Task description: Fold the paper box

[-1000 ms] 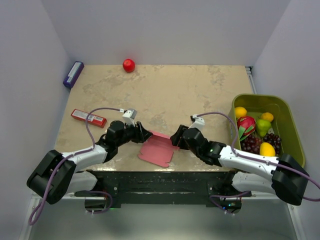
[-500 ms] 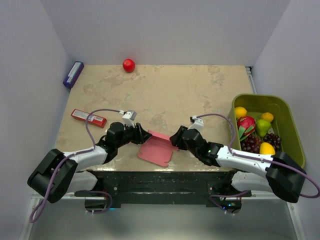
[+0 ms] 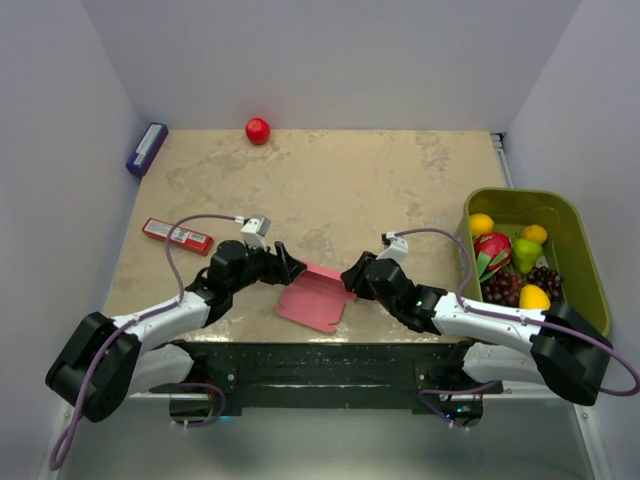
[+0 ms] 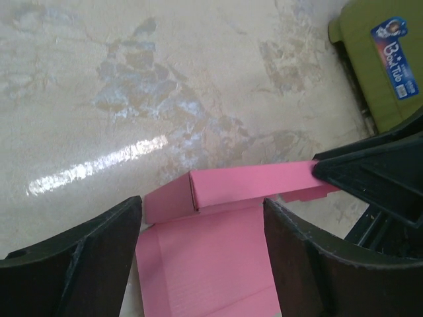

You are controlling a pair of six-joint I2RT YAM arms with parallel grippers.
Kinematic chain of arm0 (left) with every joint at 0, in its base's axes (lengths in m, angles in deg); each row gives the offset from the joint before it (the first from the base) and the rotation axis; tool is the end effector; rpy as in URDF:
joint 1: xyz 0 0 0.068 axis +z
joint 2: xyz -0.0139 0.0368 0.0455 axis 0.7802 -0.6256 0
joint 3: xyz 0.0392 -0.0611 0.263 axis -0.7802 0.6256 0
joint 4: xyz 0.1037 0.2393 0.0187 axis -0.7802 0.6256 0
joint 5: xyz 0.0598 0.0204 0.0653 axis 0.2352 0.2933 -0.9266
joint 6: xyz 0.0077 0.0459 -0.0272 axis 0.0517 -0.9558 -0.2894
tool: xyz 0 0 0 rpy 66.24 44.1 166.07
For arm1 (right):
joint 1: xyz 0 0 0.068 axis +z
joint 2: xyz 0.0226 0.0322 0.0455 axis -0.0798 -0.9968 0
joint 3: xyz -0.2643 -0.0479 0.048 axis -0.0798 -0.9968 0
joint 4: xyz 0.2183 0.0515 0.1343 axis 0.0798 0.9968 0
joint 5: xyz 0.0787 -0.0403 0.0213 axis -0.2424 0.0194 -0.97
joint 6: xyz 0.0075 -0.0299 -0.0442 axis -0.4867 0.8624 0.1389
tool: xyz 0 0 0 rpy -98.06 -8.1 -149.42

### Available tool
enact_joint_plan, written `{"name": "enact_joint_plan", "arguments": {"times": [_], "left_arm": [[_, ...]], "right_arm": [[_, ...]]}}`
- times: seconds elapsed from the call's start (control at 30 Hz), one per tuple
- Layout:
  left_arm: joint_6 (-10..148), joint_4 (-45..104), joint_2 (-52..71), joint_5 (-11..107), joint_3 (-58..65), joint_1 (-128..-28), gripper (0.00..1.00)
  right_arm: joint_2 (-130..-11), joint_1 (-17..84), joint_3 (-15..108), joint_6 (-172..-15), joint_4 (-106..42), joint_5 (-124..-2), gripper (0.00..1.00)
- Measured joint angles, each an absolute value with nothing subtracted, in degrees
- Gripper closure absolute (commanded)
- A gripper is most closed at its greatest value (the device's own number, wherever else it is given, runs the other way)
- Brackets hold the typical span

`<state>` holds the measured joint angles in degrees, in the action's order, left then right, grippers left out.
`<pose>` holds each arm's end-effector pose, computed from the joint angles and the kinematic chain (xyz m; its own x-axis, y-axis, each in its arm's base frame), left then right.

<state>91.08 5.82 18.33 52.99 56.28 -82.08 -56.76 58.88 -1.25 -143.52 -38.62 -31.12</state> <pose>0.1900 -0.1229 0.1758 -0.6392 -0.2391 -0.7309 0.3972 0.7112 -0.5800 0.1482 0.1813 0.1883 -0.6309 0.4341 -0.6431 -0.0263 0.8164 0.5768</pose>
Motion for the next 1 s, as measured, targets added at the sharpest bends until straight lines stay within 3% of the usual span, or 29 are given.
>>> {"name": "enact_joint_plan", "arguments": {"times": [0.23,0.7,0.83,0.87,1.0], "left_arm": [[90.88,6.58,17.98,51.39,53.18,-82.04,0.29],[89.72,2.34,10.39,52.77,52.52,-82.04,0.69],[89.76,0.31,10.28,52.83,53.4,-81.91,0.71],[89.85,-0.43,10.3,52.86,53.79,-81.88,0.71],[90.49,-2.77,10.59,52.92,55.41,-81.86,0.72]], "right_arm": [[-56.76,58.88,-1.25,-143.17,-38.73,-31.1,0.61],[-57.74,58.88,-1.23,-140.68,-40.68,-30.9,0.58],[-58.13,58.88,-0.48,-139.19,-40.26,-30.86,0.42],[-58.11,58.88,-0.09,-138.84,-39.32,-30.81,0.33],[-56.21,58.9,1.61,-137.6,-33.05,-30.42,0.26]]}}
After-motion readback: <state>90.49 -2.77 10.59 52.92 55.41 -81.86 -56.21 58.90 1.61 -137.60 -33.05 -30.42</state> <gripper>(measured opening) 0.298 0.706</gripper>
